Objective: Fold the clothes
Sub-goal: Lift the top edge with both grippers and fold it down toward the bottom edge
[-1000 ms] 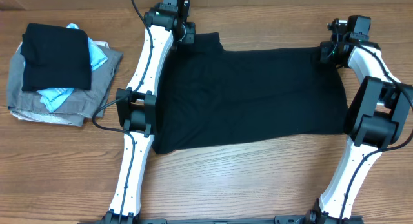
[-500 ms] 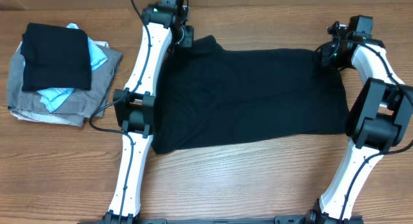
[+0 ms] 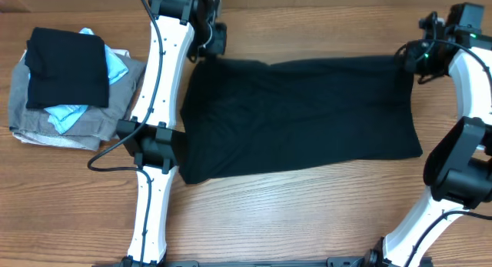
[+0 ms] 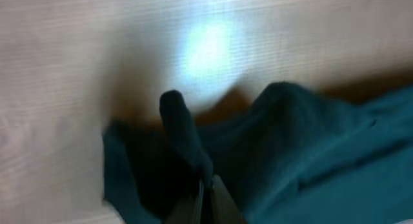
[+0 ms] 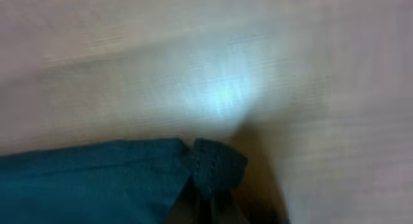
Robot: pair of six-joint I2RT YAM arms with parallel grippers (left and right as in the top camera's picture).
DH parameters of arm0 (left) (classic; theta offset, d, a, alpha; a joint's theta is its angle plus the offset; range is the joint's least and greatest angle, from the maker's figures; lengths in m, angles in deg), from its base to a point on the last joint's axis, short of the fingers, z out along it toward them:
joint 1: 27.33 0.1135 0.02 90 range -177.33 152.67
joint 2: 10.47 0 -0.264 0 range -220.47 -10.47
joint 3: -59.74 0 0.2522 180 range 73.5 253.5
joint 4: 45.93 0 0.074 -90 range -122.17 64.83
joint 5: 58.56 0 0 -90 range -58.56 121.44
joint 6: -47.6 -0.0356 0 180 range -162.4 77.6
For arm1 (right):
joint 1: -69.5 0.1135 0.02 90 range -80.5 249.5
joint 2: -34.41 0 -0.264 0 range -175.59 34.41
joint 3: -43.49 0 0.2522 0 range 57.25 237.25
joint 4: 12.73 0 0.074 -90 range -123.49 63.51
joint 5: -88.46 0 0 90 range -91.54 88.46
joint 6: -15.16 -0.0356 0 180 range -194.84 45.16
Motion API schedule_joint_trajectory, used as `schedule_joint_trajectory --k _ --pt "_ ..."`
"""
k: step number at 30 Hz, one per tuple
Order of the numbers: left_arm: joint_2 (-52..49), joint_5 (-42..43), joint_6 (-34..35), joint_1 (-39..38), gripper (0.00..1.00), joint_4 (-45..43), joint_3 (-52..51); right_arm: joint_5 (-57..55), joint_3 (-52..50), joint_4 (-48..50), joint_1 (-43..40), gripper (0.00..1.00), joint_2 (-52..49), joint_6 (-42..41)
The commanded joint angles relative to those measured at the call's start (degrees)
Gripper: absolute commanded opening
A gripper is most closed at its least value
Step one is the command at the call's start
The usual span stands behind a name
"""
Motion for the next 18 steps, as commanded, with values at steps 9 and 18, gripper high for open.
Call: schedule_joint_trajectory --k 9,18 --pt "0.66 -1.01 3.56 -2.29 0.04 2.58 -3.61 0.24 0.22 -14.91 -4.96 0.04 1.95 -4.31" --pt "4.9 -1.03 3.54 -2.32 0.04 2.58 -20.17 0.24 0.22 -19.21 -5.86 0.04 1.95 -5.68"
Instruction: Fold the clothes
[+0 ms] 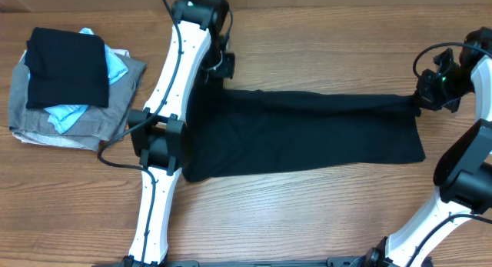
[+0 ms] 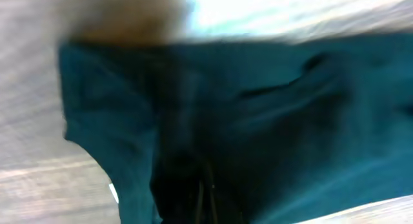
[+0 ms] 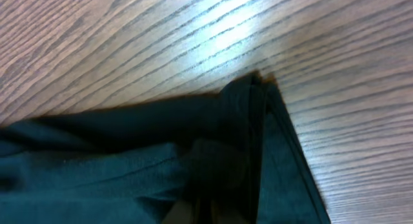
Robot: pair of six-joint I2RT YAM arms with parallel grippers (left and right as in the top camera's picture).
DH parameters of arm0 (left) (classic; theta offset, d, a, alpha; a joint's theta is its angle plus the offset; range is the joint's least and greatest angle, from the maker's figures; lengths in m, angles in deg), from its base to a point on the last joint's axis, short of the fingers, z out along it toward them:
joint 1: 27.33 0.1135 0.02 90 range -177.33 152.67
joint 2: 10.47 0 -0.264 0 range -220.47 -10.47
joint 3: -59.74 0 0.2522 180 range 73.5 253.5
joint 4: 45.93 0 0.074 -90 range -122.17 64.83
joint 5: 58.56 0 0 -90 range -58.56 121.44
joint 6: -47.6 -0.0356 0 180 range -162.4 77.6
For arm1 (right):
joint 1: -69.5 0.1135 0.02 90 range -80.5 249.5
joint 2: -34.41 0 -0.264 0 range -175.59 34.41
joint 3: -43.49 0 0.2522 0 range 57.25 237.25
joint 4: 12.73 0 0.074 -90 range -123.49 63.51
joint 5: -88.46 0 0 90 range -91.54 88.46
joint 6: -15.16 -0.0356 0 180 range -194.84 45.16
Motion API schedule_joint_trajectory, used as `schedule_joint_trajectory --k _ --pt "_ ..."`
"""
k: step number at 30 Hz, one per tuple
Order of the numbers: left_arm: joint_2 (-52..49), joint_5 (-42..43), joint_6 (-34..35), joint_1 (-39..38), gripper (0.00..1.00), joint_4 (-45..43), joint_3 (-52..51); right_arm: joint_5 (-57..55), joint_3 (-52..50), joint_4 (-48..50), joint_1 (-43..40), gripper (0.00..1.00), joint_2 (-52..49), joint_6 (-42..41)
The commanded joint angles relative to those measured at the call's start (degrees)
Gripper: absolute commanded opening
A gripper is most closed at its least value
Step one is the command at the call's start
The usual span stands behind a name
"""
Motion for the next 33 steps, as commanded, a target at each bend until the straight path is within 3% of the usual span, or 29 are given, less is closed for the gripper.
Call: schedule_joint_trajectory --k 1,13,21,33 --pt "5.6 -0.55 0.74 -0.11 0.04 0.33 -5.66 0.22 0.31 -0.81 -0.39 0.04 1.95 -1.29" --pt "16.0 2.69 0.55 -1.95 0.04 0.35 -22.03 -7.72 -0.81 -7.13 -0.39 0.04 1.95 -6.45" --pt "16.44 3.85 0.28 -5.01 0.04 0.33 -30.95 -7.74 -3.15 -6.58 -0.39 0.04 1.92 -6.4" --pt "16.44 -1.09 1.77 -5.42 0.04 0.35 -38.14 -12.24 -8.96 -4.98 -0.5 0.04 1.92 -9.4"
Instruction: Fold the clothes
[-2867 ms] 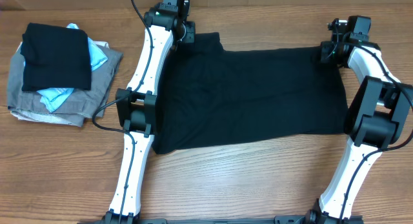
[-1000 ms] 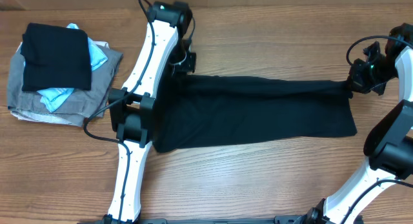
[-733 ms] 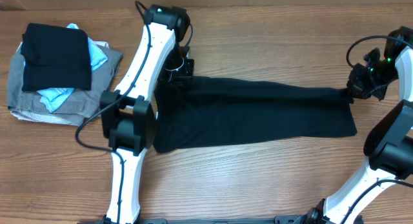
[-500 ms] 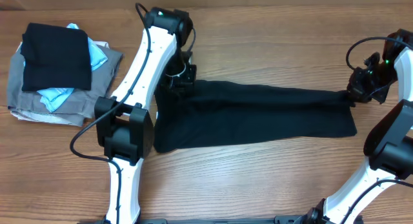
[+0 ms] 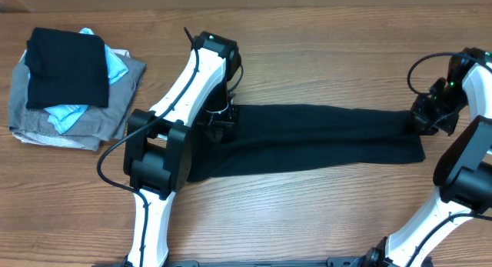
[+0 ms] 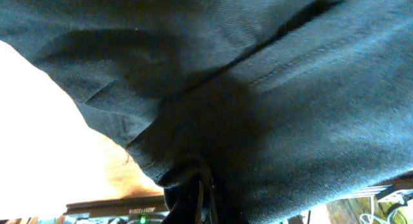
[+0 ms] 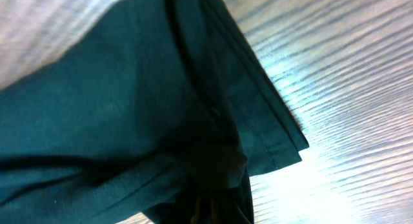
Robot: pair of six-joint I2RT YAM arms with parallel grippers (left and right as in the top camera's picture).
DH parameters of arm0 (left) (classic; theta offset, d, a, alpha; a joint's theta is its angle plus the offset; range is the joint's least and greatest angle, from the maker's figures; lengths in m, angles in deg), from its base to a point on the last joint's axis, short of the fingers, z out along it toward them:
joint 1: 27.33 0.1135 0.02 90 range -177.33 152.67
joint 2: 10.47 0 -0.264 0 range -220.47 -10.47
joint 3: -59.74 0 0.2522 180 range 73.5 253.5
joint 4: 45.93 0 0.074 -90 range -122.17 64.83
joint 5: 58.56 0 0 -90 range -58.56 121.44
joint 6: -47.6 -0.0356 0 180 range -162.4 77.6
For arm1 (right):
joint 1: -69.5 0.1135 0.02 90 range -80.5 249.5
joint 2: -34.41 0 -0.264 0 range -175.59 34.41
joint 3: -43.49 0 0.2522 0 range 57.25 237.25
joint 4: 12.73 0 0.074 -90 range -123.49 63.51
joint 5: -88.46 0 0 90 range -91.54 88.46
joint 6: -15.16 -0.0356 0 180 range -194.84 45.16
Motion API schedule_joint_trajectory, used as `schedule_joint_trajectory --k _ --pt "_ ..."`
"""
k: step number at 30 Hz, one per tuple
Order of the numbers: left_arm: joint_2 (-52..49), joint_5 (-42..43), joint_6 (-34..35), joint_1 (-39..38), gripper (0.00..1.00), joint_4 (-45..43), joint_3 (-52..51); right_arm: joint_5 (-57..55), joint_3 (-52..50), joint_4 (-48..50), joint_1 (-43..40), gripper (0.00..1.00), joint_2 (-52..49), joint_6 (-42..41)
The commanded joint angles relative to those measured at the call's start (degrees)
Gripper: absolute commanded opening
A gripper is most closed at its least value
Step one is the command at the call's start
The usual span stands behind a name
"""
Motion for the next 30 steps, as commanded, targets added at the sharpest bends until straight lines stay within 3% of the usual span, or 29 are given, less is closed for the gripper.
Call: schedule_joint_trajectory --k 1,6,18,20,22,25,26,30 --pt "0.72 -1.62 1.14 -0.07 0.04 0.26 -2.8 -2.27 -1.57 0.87 -0.48 0.04 1.92 -1.22" --pt "0.72 -5.49 1.25 -0.02 0.04 0.17 -6.69 -4.31 -3.04 1.84 -0.48 0.04 1.92 -2.58" --pt "0.72 -5.84 2.69 0.0 0.04 -6.71 -14.6 -4.81 -3.15 1.05 -0.48 0.04 1.86 -3.37" --pt "0.72 -5.86 1.97 0.0 0.08 -6.47 -14.62 -4.81 -3.15 1.07 -0.48 0.04 1.86 -3.34" --pt "0.72 -5.97 1.51 0.02 0.19 -5.66 -14.43 -4.81 -3.13 0.81 -0.48 0.1 1.86 -3.34" --pt "0.72 -7.26 0.96 0.44 0.36 -4.33 -14.27 -4.81 -2.62 -0.24 -0.48 0.34 1.86 -3.34" --pt "0.72 -7.37 0.96 0.83 0.37 -3.85 -13.99 -4.81 -2.23 -0.22 -0.48 0.43 1.86 -3.34" --pt "0.81 -7.32 2.05 2.19 0.37 -2.27 -10.91 -3.82 1.42 -0.48 -0.48 0.52 1.88 -3.32"
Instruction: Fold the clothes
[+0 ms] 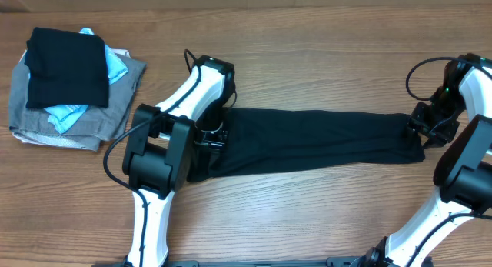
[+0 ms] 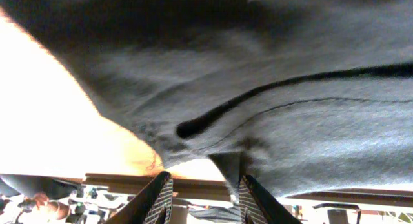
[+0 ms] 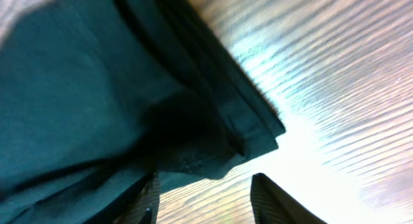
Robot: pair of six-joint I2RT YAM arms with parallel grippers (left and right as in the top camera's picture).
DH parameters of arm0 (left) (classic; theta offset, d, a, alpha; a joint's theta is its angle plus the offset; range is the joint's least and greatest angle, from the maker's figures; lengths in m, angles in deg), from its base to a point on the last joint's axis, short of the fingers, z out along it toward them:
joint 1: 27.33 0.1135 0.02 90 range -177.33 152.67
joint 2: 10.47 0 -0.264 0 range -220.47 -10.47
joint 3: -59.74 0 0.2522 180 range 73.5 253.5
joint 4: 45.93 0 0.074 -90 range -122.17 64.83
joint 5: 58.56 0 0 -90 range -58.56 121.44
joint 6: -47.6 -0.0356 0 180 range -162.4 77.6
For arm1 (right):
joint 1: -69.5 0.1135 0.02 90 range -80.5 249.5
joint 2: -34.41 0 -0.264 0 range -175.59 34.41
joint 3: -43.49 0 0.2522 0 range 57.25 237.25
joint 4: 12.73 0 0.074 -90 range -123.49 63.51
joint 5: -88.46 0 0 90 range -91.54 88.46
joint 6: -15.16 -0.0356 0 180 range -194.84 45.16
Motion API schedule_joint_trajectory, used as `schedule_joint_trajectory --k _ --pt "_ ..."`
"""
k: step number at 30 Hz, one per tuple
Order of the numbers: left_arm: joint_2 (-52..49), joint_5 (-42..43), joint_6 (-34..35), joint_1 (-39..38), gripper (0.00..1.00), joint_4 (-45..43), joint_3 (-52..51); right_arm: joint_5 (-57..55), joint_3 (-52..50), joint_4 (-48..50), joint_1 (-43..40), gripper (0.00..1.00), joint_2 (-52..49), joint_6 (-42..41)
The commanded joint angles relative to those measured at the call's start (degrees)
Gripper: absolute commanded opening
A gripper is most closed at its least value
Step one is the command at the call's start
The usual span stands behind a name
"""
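A black garment (image 1: 315, 140) lies on the wooden table (image 1: 307, 221) as a long, narrow, doubled strip. At its left end sits my left gripper (image 1: 209, 138), open; in the left wrist view the cloth (image 2: 258, 88) hangs just above the open left gripper (image 2: 206, 201), with one cloth corner touching the right finger (image 2: 255, 198). My right gripper (image 1: 423, 127) is at the strip's right end, also open. In the right wrist view the garment's layered corner (image 3: 193, 121) lies just beyond the open right gripper (image 3: 210, 201), with bare wood between the fingers.
A pile of clothes (image 1: 68, 67) sits at the far left of the table: a grey piece at the bottom, light blue ones, and a folded black one on top. The left arm (image 1: 157, 167) runs from the front edge up to the garment's left end.
Both grippers were shut on the garment's corners and are now open, with the cloth let go. The carried edge now lies lower, on the strip's near half.
The garment first lay spread wide, each gripper shut on a far corner. Those corners then stood nearer the front, the cloth narrowing to a strip. Now it lies doubled lengthwise and both grippers are open.
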Motion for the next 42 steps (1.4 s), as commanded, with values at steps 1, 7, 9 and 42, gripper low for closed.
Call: schedule_joint_trajectory --k 1,7,9,42 --pt "0.87 -1.22 0.83 1.57 0.37 1.6 4.55 1.01 5.11 -0.44 -0.35 0.52 1.88 0.0" --pt "2.27 2.91 1.79 2.01 0.38 3.43 18.01 5.16 15.58 -6.45 0.33 0.59 1.88 0.04" --pt "2.89 5.35 1.86 1.64 0.33 3.34 20.94 6.82 18.27 -9.09 0.87 0.58 1.88 0.02" --pt "2.8 8.52 5.05 -3.39 0.04 -24.39 -10.88 11.39 -17.18 13.77 15.78 0.04 1.86 -1.97"
